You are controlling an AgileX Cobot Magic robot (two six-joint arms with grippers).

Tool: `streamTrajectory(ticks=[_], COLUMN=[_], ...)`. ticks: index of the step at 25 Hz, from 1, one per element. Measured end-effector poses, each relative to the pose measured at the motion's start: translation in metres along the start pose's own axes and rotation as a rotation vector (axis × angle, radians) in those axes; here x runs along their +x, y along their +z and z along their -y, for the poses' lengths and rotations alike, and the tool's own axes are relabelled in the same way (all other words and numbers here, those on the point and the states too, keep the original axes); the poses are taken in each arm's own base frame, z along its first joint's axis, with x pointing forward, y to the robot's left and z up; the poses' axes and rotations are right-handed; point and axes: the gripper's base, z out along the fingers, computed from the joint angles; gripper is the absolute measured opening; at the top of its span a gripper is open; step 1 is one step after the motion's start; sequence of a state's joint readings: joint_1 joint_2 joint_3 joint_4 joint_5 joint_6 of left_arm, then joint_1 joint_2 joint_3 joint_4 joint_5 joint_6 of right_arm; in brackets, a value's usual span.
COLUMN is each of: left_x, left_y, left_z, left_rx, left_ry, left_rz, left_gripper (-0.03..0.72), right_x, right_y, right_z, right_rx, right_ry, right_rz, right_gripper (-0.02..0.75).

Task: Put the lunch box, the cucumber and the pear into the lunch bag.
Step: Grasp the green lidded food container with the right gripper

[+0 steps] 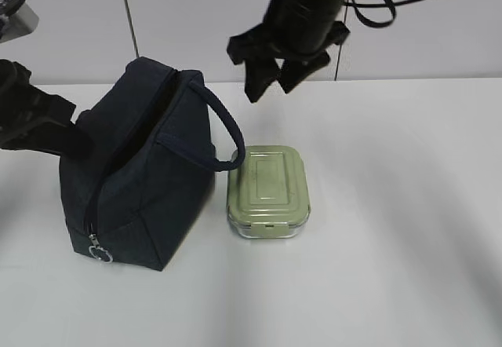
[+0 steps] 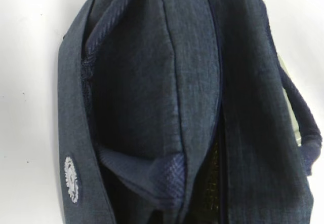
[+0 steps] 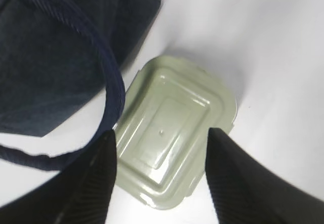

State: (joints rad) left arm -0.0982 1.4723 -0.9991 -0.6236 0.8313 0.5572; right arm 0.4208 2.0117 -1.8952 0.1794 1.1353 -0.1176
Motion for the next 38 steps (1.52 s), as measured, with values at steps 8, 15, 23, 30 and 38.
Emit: streamTrajectory(ticks=[8,15,23,30,38], left_x=[0.0,0.0,0.001,0.001,0.001], left_y=[0.0,0.0,0.0,0.0,0.0], left_z=[0.0,0.0,0.0,0.0,0.0], left_rx=[0.002,0.003,0.005,0.005,0.005], left_ry=[0.0,0.0,-0.001,-0.001,-0.001], left_rz=[-0.003,-0.004,-0.006,-0.007,-0.006], left_gripper=[0.002,0.002,0.002,0.002,0.002], right_x=[0.098,0.12,0.132,0.139,0.119], right_y=[0.012,0.044,0.103,0.123,0.12], right_z=[0.09,0.133,0.147,0.145,0.137], right_rx=[-0.453,-0.68,-0.76,-0.77,-0.769], right_ry=[0.28,0.409,0.511,0.495,0.419], right_rz=[0.132,0.222,0.231,0.21,0.228], right_gripper=[0.433,0.433,0.498,0.501,0.503])
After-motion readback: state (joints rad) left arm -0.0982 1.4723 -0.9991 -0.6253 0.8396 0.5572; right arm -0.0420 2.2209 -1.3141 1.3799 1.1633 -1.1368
